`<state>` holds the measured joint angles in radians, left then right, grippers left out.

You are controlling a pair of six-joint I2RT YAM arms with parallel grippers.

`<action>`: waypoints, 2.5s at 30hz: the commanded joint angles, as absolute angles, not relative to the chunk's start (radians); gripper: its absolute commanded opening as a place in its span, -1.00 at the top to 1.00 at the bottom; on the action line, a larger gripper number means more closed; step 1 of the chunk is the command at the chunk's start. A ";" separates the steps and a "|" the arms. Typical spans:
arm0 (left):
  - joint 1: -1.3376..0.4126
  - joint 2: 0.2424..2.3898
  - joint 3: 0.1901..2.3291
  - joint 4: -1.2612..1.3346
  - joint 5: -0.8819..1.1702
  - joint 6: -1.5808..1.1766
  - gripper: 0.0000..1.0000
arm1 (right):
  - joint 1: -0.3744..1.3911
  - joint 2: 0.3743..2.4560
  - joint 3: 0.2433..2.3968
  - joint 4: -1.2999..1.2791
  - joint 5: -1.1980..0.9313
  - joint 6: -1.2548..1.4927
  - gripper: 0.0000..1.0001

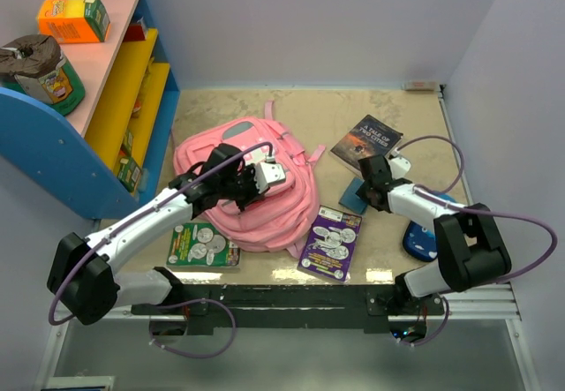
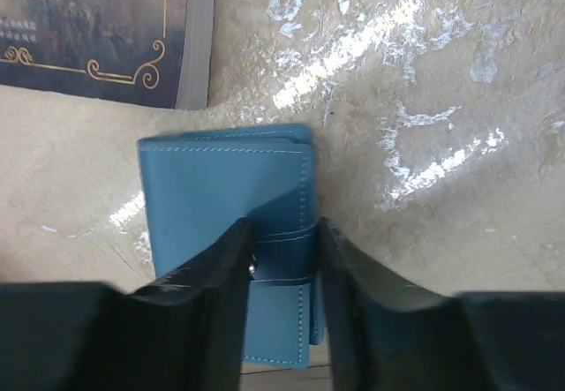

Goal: Pack the student bag
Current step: Pick up the personal item from the center of the board, then place the personal item in the student bag.

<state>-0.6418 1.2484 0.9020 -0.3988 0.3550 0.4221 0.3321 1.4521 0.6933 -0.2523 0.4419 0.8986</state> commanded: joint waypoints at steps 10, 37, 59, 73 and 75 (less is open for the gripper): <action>-0.608 1.209 0.904 -0.278 0.365 0.327 1.00 | 0.328 1.126 0.632 -0.207 0.356 0.812 1.00; -0.517 1.290 0.960 -0.178 0.397 0.201 1.00 | 0.526 1.163 0.824 -0.109 -0.126 0.772 1.00; -0.518 1.287 0.963 -0.207 0.534 0.219 1.00 | 0.630 1.456 1.029 -0.121 -0.008 0.847 1.00; -0.517 1.273 0.985 -0.212 0.620 0.181 1.00 | 0.756 1.471 1.012 0.115 0.242 1.114 1.00; -0.517 1.267 0.983 -0.213 0.641 0.176 1.00 | 0.773 1.473 1.003 0.127 0.282 1.144 1.00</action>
